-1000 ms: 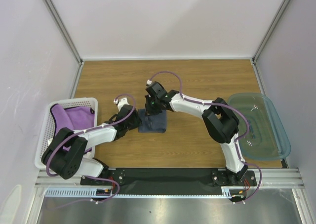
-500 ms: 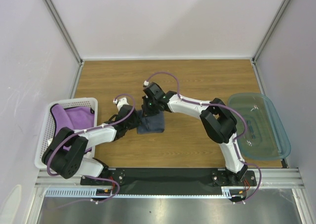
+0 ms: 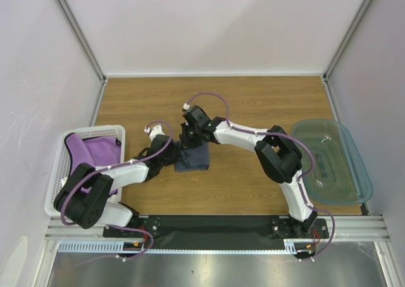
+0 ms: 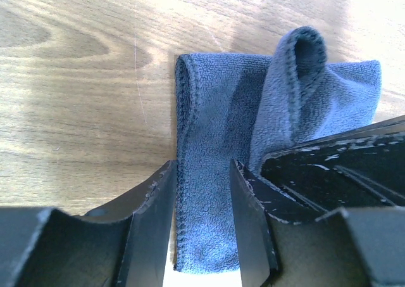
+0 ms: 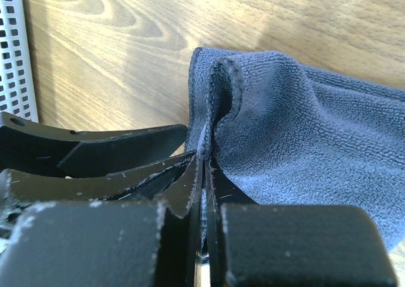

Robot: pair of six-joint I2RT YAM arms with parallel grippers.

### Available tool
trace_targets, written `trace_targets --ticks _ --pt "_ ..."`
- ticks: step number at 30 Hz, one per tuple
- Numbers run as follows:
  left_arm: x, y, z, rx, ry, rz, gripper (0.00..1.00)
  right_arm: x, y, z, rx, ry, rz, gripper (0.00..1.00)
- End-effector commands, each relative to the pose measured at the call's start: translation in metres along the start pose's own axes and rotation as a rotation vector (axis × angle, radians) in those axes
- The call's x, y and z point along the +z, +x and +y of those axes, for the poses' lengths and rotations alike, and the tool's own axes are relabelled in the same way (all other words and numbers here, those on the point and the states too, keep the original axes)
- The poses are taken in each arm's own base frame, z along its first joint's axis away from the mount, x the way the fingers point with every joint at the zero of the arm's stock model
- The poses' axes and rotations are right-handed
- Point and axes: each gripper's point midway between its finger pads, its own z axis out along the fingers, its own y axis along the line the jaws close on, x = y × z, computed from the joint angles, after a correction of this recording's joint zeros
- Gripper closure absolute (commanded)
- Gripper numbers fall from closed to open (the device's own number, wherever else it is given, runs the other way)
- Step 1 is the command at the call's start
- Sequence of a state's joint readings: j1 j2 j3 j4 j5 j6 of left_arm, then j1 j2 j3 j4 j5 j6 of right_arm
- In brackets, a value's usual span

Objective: Fold and stack the towels
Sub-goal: Fold the towel

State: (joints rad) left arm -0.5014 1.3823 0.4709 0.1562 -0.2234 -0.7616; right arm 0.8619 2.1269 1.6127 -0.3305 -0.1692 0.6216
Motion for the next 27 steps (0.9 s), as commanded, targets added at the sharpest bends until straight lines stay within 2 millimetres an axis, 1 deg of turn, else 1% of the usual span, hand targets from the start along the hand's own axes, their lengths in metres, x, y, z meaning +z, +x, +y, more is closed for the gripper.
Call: trace_targets --ticks 1,6,8,11,13,16,20,22,27 --pt "0.0 0.013 0.012 -0.003 -0.021 0.047 0.55 0.003 -0.007 0.017 0.003 -0.053 -0.012 1.0" --pt "-0.002 0.012 0.017 -0.005 -0.037 0.048 0.55 0.003 -0.005 0.018 0.009 -0.06 -0.002 0.99" --pt "-0.005 0.007 0.018 -0.007 -0.038 0.032 0.55 0.0 -0.008 0.02 0.004 -0.07 -0.009 0.98" --pt "-0.009 -0.001 0.019 -0.015 -0.025 0.009 0.54 -0.006 -0.017 0.031 0.008 -0.11 -0.034 1.0" --pt "-0.01 -0.002 0.017 -0.012 -0.013 0.005 0.54 -0.005 -0.02 0.033 0.014 -0.119 -0.045 1.0" --pt "-0.007 0.003 0.018 -0.01 -0.01 0.022 0.55 -0.003 -0.022 0.034 0.028 -0.124 -0.044 1.0" --pt "0.001 0.014 0.016 -0.017 0.002 0.064 0.55 0.005 -0.012 0.034 0.054 -0.143 -0.005 1.0" --pt "0.005 0.02 0.018 -0.021 -0.005 0.082 0.55 0.007 -0.011 0.036 0.059 -0.156 -0.001 1.0" --pt "0.004 0.018 0.019 -0.019 -0.012 0.078 0.56 0.01 -0.01 0.034 0.061 -0.147 -0.001 1.0"
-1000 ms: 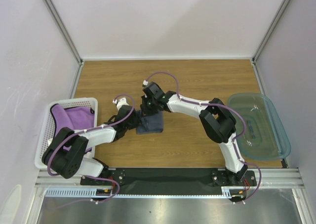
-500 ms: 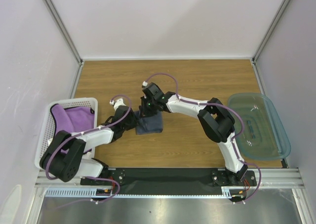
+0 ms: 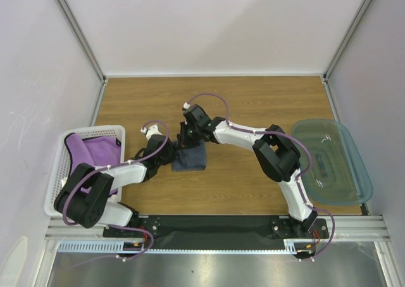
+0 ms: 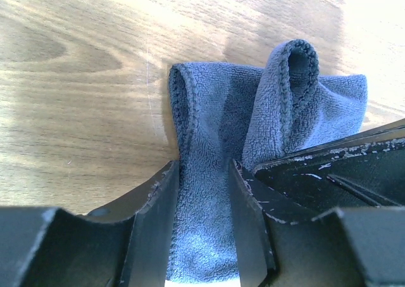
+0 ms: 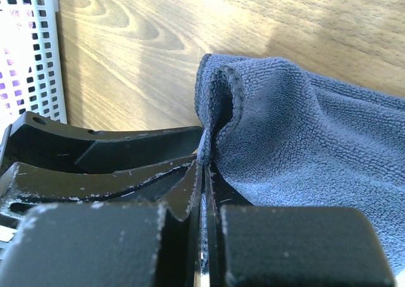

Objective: Fold and stack the towels
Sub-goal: Fold the towel

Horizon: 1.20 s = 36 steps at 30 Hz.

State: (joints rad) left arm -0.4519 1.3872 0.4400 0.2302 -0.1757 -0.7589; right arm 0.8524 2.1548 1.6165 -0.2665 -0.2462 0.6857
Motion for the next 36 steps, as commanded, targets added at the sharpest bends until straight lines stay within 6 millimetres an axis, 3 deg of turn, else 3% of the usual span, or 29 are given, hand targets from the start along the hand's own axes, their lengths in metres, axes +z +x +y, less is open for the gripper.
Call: trace_targets --ticks 1,9,11,16,18,20,24,29,34,36 --pt "-0.002 0.021 0.015 0.02 -0.042 0.085 0.56 0.005 -0.007 0.02 0.0 -0.063 -0.014 1.0" --pt "-0.015 0.006 0.02 0.041 -0.083 0.061 0.53 0.006 -0.011 0.024 0.004 -0.083 -0.018 0.98" --pt "-0.022 0.006 0.028 0.044 -0.128 0.073 0.51 0.009 -0.009 0.022 0.008 -0.079 -0.009 0.91" --pt "-0.036 -0.004 0.04 0.027 -0.193 0.052 0.49 0.007 -0.005 0.023 -0.011 -0.074 0.0 0.55" --pt "-0.044 -0.009 0.047 0.017 -0.227 0.05 0.49 -0.003 -0.011 0.028 -0.034 -0.064 -0.024 0.43" --pt "-0.05 -0.012 0.055 0.01 -0.264 0.05 0.49 -0.017 -0.02 0.035 -0.061 -0.06 -0.062 0.39" --pt "-0.06 -0.025 0.051 -0.022 -0.249 0.004 0.48 -0.042 -0.037 0.036 -0.077 -0.029 -0.119 0.36" --pt "-0.069 -0.04 0.027 -0.035 -0.146 -0.028 0.48 -0.069 -0.052 0.016 -0.055 0.03 -0.175 0.36" --pt "-0.079 -0.053 -0.036 -0.02 0.176 -0.051 0.49 -0.095 -0.054 -0.024 -0.013 0.129 -0.246 0.39" --pt "-0.081 -0.058 -0.048 -0.017 0.222 -0.068 0.5 -0.1 -0.051 -0.046 0.014 0.167 -0.252 0.47"
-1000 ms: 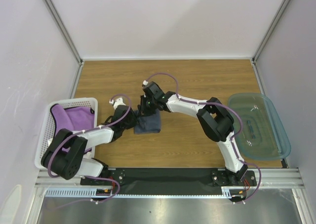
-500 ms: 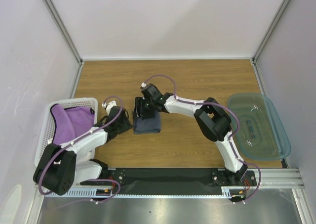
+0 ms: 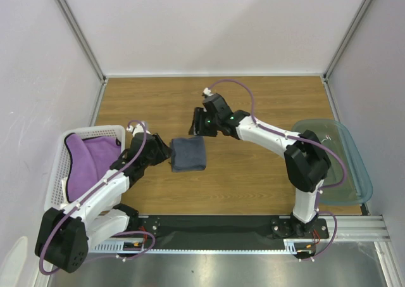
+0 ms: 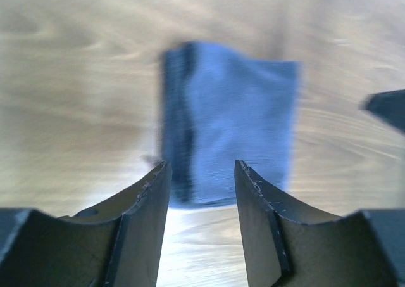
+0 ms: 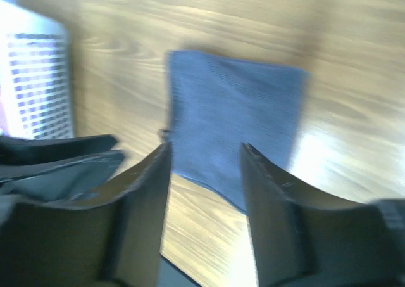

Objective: Fold and stack the towels
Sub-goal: Fold the towel

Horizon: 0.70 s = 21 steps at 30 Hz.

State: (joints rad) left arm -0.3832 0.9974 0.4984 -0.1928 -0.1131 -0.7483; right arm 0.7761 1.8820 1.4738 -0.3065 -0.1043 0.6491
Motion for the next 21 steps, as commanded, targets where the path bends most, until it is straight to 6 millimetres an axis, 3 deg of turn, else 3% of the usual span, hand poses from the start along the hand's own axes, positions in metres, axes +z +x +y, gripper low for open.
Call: trace_targets --ticks 1,5,8,11,14,21 --pt "-0.013 -0.024 -0.062 0.024 0.263 -0.054 0.5 -0.015 -0.007 -0.033 0.017 0.082 -0.058 0.51" --pt "-0.012 -0.024 -0.088 0.016 0.378 -0.043 0.53 -0.017 -0.001 -0.049 0.046 0.091 -0.054 0.68" --pt "0.001 -0.006 -0.087 0.008 0.377 -0.001 0.55 -0.014 0.003 -0.05 0.051 0.074 -0.05 0.75" --pt "0.016 0.014 -0.076 -0.021 0.34 0.063 0.57 -0.01 0.01 -0.047 0.05 0.051 -0.028 0.76" --pt "0.026 0.039 -0.051 -0.044 0.26 0.117 0.59 -0.006 0.017 -0.045 0.045 0.041 -0.007 0.76" --pt "0.024 0.074 -0.01 -0.064 0.162 0.182 0.59 0.003 0.041 -0.036 0.023 0.004 0.064 0.77"
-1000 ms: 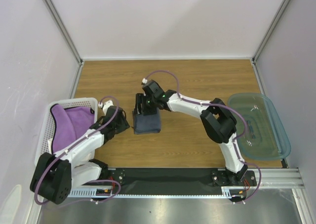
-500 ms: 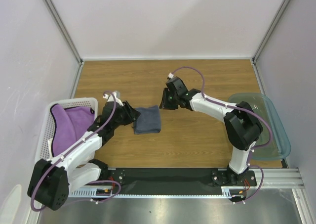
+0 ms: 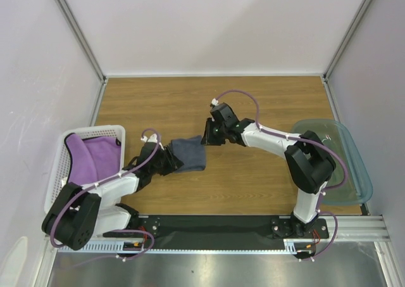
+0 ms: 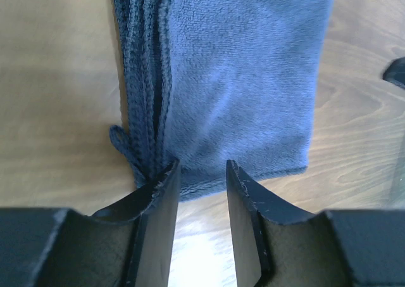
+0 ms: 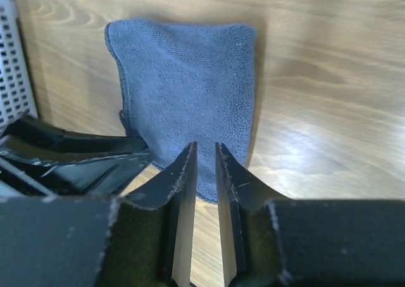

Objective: Fold and stack the towels
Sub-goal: Fold the towel

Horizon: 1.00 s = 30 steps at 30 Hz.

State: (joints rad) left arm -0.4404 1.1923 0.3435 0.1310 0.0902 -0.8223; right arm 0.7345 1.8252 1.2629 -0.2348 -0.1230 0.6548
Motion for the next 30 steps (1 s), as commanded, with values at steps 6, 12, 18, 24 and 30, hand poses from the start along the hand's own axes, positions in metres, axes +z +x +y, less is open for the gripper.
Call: trace_targets --ticks 6,12,18,24,30 --pt "-0.003 0.016 0.024 -0.034 -0.063 0.004 0.59 0.004 0.047 0.018 -0.051 -0.069 0.099 0.8" --pt "-0.006 0.011 0.022 -0.009 -0.076 0.008 0.59 0.014 0.074 0.004 -0.064 -0.034 0.167 0.83" --pt "-0.016 -0.019 -0.003 0.032 -0.036 -0.071 0.57 0.017 0.079 0.001 -0.108 -0.01 0.202 0.83" --pt "-0.036 -0.048 -0.033 0.086 -0.002 -0.116 0.53 -0.001 0.063 0.011 -0.142 -0.009 0.164 0.79" --pt "-0.051 -0.08 -0.022 0.152 -0.149 -0.211 0.34 -0.009 0.03 0.02 -0.136 -0.023 0.068 0.33"
